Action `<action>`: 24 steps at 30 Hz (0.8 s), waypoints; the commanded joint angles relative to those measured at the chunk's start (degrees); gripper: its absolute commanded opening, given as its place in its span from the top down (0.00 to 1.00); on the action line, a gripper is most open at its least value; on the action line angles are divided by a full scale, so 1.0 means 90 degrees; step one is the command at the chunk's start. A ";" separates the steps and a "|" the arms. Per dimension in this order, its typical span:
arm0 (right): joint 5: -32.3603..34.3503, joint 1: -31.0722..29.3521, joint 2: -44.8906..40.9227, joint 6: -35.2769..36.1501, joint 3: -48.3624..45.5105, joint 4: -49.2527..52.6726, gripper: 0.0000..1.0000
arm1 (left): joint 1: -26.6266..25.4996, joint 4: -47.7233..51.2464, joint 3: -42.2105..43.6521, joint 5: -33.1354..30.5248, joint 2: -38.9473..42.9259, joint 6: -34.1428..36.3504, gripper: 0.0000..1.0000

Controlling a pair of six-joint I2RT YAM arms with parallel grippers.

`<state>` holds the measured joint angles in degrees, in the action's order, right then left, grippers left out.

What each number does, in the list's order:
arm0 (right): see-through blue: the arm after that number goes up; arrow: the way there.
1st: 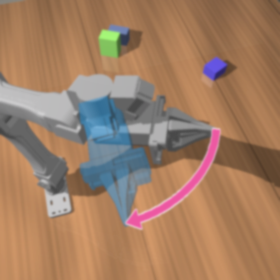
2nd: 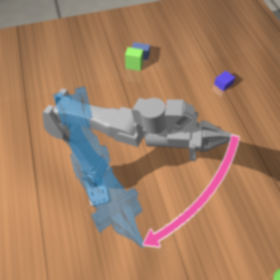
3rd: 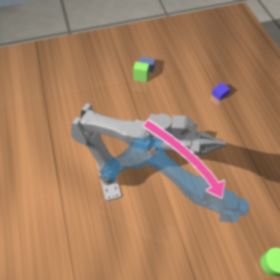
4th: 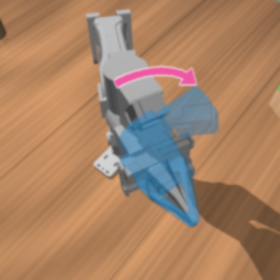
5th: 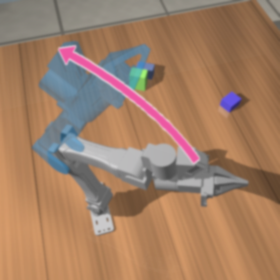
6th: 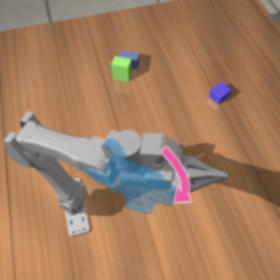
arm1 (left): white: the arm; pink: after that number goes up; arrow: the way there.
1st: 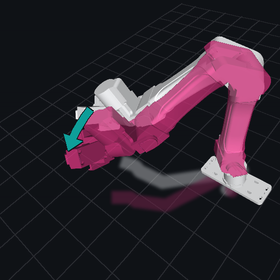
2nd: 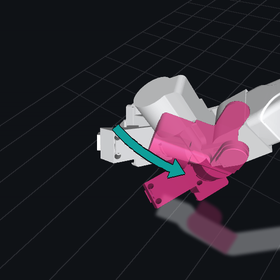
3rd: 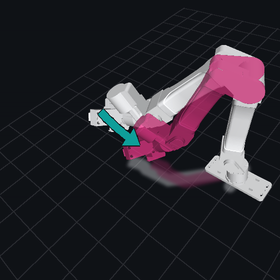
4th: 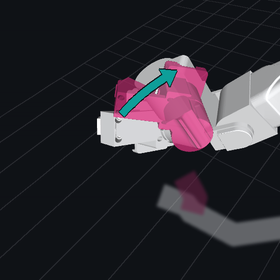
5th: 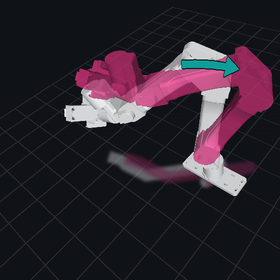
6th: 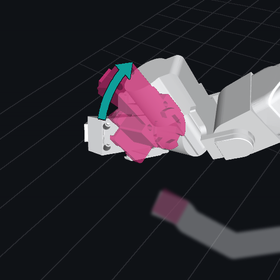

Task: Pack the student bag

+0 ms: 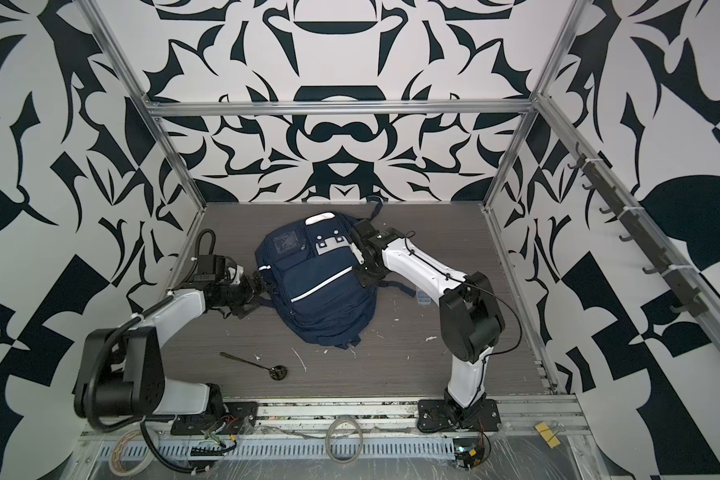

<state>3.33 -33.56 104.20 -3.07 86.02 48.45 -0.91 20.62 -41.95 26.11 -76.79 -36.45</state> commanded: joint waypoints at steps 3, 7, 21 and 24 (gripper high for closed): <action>0.0097 0.0008 -0.0191 0.0472 0.0057 -0.0515 1.00 | -0.0701 0.1616 -0.0896 -0.1364 0.0796 0.1349 0.01; -0.0089 0.0008 -0.0256 0.0843 -0.0045 -0.0598 1.00 | -0.1471 0.2402 -0.2290 -0.2673 -0.0170 0.2516 0.01; -0.0406 0.0008 -0.0777 0.1452 -0.0444 -0.1125 1.00 | -0.1735 0.3426 -0.5255 -0.2432 -0.3975 0.3409 0.01; -0.0395 0.0017 -0.0806 0.1526 -0.0508 -0.1247 1.00 | -0.1735 0.3226 -0.5092 -0.2368 -0.4165 0.3239 0.01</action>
<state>1.06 -33.39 99.61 9.50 81.12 42.65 -15.84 44.91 -88.27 5.54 -112.49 -8.67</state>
